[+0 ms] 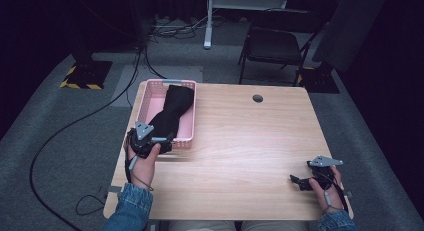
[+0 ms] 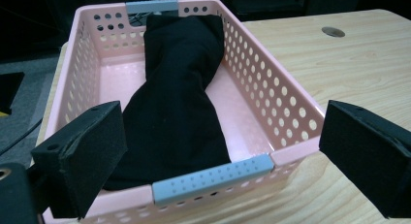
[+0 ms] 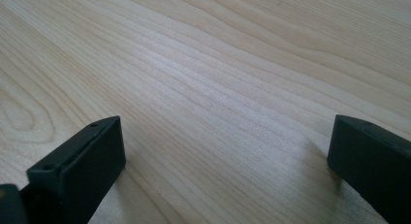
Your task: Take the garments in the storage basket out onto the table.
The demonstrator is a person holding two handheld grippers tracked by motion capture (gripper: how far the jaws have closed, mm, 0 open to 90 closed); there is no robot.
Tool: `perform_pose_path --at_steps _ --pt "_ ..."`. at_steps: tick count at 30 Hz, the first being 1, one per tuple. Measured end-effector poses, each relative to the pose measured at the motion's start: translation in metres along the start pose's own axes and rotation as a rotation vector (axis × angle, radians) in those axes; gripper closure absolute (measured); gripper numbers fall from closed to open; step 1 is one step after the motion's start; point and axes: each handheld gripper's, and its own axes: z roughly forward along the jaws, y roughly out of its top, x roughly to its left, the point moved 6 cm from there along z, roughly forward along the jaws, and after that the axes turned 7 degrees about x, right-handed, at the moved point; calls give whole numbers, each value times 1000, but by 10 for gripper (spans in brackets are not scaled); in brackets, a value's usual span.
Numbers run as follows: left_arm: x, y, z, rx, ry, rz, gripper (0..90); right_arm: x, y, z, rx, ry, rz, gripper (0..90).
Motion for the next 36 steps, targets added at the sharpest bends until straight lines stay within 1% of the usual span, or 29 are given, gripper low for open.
perform_pose_path --at_steps 4,7,12,19,24,33,36 --pt "-2 5 4 -2 -9 2 24 0 0 0 0 0 0 1" --pt "-6 9 9 -8 -32 -14 24 0 0 0 0 0 0 1" --pt "-11 16 16 -15 -35 -6 24 0 0 0 0 0 0 1" --pt "-11 18 24 -12 -21 3 24 0 0 0 0 0 0 1" --pt "-10 24 30 -26 -1 9 23 0 0 0 0 0 0 1" --pt "-9 35 39 -24 -3 12 22 0 0 0 0 0 0 1" --pt "-9 37 41 -25 -8 7 22 0 0 0 0 0 0 1"
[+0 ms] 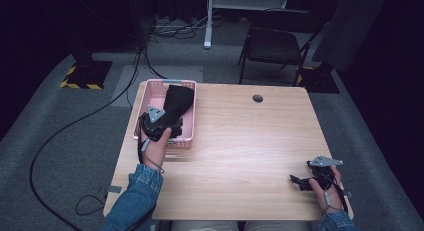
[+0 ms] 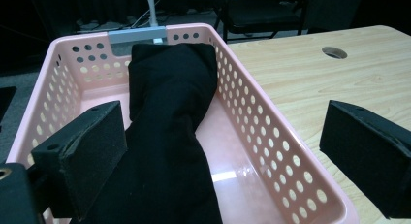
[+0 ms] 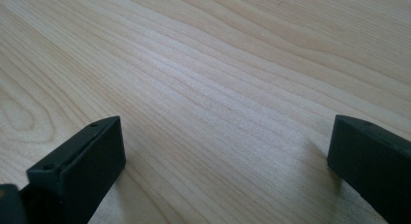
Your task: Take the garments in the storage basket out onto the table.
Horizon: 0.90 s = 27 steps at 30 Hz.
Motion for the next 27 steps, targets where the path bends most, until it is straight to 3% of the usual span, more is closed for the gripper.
perform_pose_path --at_steps 18,22,27 --pt "3 16 13 -2 -6 -3 22 0 0 0 0 0 0 1" --pt "2 21 15 -6 -32 -3 13 0 0 0 0 0 0 1" --pt "3 25 18 2 -29 4 13 0 0 0 0 -4 4 0"
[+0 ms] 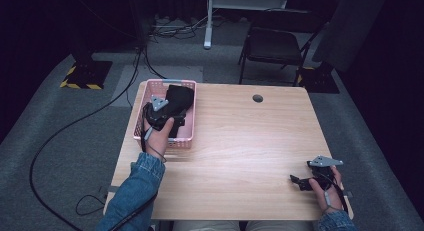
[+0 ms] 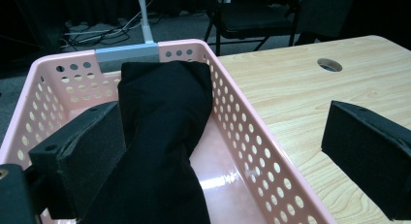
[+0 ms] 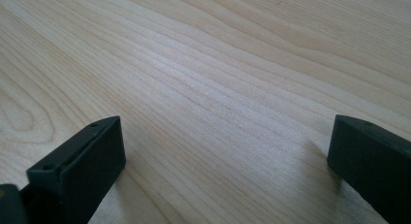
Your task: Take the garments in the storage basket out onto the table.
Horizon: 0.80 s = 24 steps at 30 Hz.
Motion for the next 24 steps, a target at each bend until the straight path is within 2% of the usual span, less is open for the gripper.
perform_pose_path --at_steps 15,24 --pt "12 6 12 12 27 -21 14 0 0 0 0 0 0 1" --pt "20 4 27 32 35 -29 13 0 0 0 0 0 0 1"
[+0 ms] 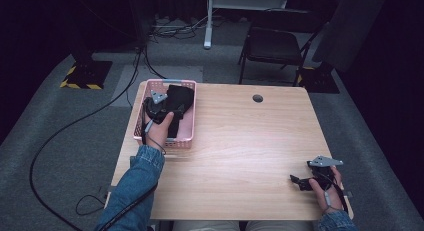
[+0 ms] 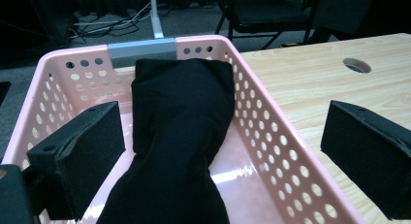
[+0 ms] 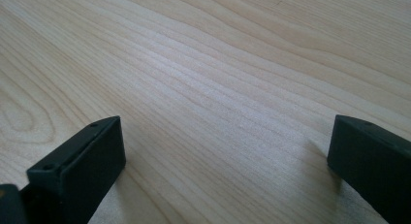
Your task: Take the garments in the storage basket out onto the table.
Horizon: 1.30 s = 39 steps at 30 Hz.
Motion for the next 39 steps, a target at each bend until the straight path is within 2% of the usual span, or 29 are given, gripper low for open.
perform_pose_path --at_steps 6,14,18,26,31,39 --pt "7 0 11 10 9 -25 13 0 0 0 0 0 0 1" --pt "14 -2 28 47 33 -12 14 0 0 0 0 0 0 1" --pt "18 -2 32 56 44 -19 17 0 0 0 0 0 0 1" --pt "24 -4 43 91 39 -24 22 0 0 0 0 0 0 1" --pt "30 -7 53 109 42 -47 22 0 0 0 0 0 0 1" --pt "32 -15 69 161 19 -60 32 0 0 0 0 0 0 1"
